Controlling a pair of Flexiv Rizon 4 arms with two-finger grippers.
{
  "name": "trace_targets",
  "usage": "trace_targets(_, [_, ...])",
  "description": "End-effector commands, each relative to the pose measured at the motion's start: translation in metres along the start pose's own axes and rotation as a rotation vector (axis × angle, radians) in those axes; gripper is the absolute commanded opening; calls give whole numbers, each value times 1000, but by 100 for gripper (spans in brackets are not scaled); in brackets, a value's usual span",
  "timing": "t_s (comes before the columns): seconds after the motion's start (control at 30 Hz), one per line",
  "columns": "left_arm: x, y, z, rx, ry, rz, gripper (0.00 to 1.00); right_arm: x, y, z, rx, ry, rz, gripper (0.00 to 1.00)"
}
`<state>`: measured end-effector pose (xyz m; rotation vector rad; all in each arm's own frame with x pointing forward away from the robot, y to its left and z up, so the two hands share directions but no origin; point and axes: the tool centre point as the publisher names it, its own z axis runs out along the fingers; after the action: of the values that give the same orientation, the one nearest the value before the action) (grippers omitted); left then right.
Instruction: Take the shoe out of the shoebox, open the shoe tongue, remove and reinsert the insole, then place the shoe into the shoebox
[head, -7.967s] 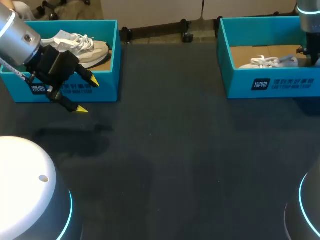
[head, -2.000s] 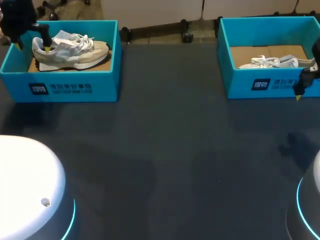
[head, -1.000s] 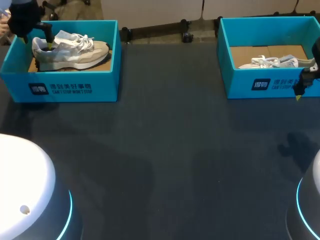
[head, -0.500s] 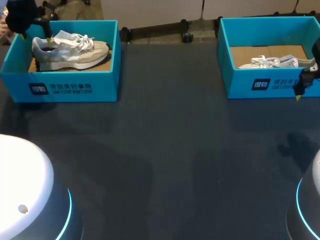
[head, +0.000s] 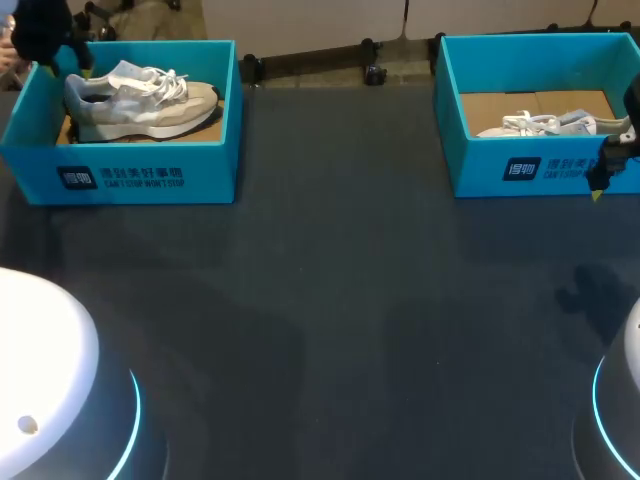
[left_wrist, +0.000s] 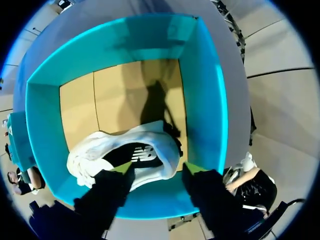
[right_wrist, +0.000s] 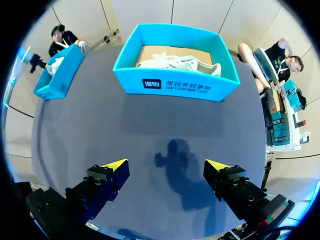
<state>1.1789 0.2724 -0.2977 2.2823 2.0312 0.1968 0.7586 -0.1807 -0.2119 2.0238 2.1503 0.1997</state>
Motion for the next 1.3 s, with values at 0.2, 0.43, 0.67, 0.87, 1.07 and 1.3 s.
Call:
trace_targets(0.2, [9, 6, 13, 11, 7, -7, 40, 0, 0, 1, -1, 1, 1, 100])
trace_targets(0.43, [16, 3, 18, 18, 11, -18, 41, 0, 0, 1, -1, 1, 1, 100])
trace_targets(0.67, [20, 2, 30, 46, 6, -38, 47, 0, 0, 1, -1, 1, 1, 100])
trace_targets(0.87, [21, 2, 40, 66, -2, -82, 50, 0, 0, 1, -1, 1, 1, 100])
trace_targets(1.07, [23, 4, 51, 82, 2, -107, 50, 0, 0, 1, -1, 1, 1, 100])
trace_targets(1.3, [22, 5, 61, 96, 1, -107, 47, 0, 0, 1, -1, 1, 1, 100])
